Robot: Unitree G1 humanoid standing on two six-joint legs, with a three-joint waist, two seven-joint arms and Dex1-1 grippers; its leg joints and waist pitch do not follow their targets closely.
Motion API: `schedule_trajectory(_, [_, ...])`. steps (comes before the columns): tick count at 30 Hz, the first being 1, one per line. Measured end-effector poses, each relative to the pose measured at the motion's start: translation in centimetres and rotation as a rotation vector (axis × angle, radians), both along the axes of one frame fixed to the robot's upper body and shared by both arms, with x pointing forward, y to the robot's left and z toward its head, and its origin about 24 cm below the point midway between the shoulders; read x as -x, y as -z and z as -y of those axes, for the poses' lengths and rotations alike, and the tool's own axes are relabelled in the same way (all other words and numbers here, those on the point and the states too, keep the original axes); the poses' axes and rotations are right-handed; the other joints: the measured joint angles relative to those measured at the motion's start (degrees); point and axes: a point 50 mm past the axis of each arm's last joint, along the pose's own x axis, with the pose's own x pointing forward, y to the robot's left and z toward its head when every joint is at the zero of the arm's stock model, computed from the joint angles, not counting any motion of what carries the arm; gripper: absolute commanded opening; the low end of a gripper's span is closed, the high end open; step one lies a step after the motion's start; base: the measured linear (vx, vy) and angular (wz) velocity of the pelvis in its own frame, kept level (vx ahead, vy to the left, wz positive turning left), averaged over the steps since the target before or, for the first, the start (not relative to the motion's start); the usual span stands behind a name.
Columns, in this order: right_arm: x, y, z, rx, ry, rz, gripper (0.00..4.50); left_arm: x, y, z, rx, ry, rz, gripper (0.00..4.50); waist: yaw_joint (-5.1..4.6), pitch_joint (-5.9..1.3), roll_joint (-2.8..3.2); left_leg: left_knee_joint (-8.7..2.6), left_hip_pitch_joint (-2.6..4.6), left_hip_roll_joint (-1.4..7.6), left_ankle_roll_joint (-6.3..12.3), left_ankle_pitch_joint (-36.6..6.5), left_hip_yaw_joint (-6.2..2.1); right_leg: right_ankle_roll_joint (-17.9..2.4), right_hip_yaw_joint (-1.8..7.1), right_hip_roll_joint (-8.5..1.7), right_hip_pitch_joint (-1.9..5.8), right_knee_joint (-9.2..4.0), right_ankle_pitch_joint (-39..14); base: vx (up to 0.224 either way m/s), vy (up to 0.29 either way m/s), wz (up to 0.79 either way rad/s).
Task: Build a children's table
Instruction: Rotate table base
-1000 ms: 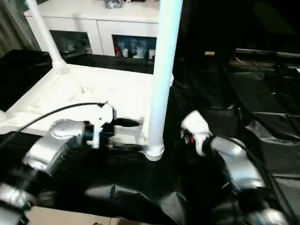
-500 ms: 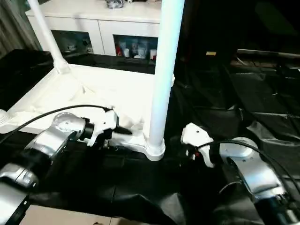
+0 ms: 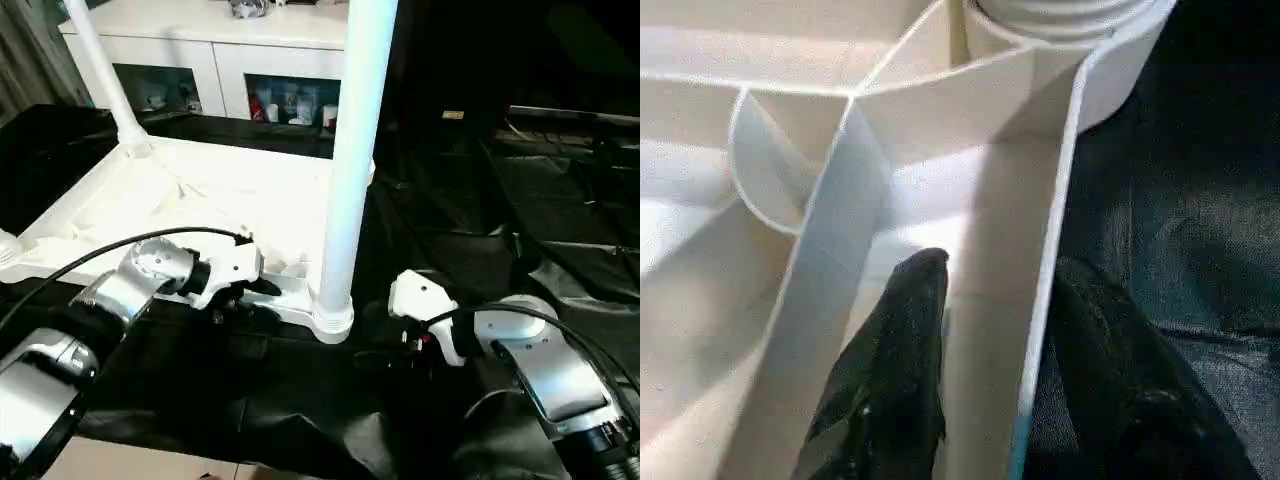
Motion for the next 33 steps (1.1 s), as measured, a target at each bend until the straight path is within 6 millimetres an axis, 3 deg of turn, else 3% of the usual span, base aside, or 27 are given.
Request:
schedule_trajectory(15, [-0.1, -0.2, -0.5, -0.012, 0.008, 0.027, 3.51, -0.2, 0.0, 0.3, -0.035, 0.013, -0.054, 0.53, 0.17, -0.02, 0.03, 0.0, 0.09, 0.0, 0.0, 0.01, -0.01, -0.09, 0.01, 0.0, 0.09, 0.0, 0.06, 0.0, 0.0, 0.0])
schedule_trajectory(21, [-2.7, 0.1, -0.9, -0.047, 0.235, 0.138, 3.51, -0.3, 0.1, 0.8, -0.025, -0.095, -0.12, 0.15, -0.94, -0.12, 0.26, 0.0, 0.09, -0.04, -0.01, -0.01, 0.02, -0.11, 0.05, -0.01, 0.07, -0.03, 0.07, 0.0, 0.0, 0.0])
schedule_trajectory(26, [-2.9, 0.2, -1.2, -0.067, 0.276, 0.152, 3.51, -0.3, 0.3, 0.9, 0.002, -0.175, -0.085, 0.05, -1.79, -0.16, 0.32, -0.24, 0.07, -0.05, -0.01, -0.01, 0.03, -0.08, 0.05, 0.01, 0.08, -0.07, 0.05, 0.0, 0.0, 0.0])
schedule_trajectory(33, [-3.4, 1.1, -2.1, -0.109, 0.327, 0.144, 3.51, 0.6, 0.6, 1.3, 0.055, -0.239, -0.072, 0.02, -1.82, -0.33, 0.55, -0.25, 0.13, -0.09, -0.01, -0.01, 0.02, -0.05, 0.07, 0.0, 0.08, -0.07, 0.03, 0.0, 0.0, 0.0])
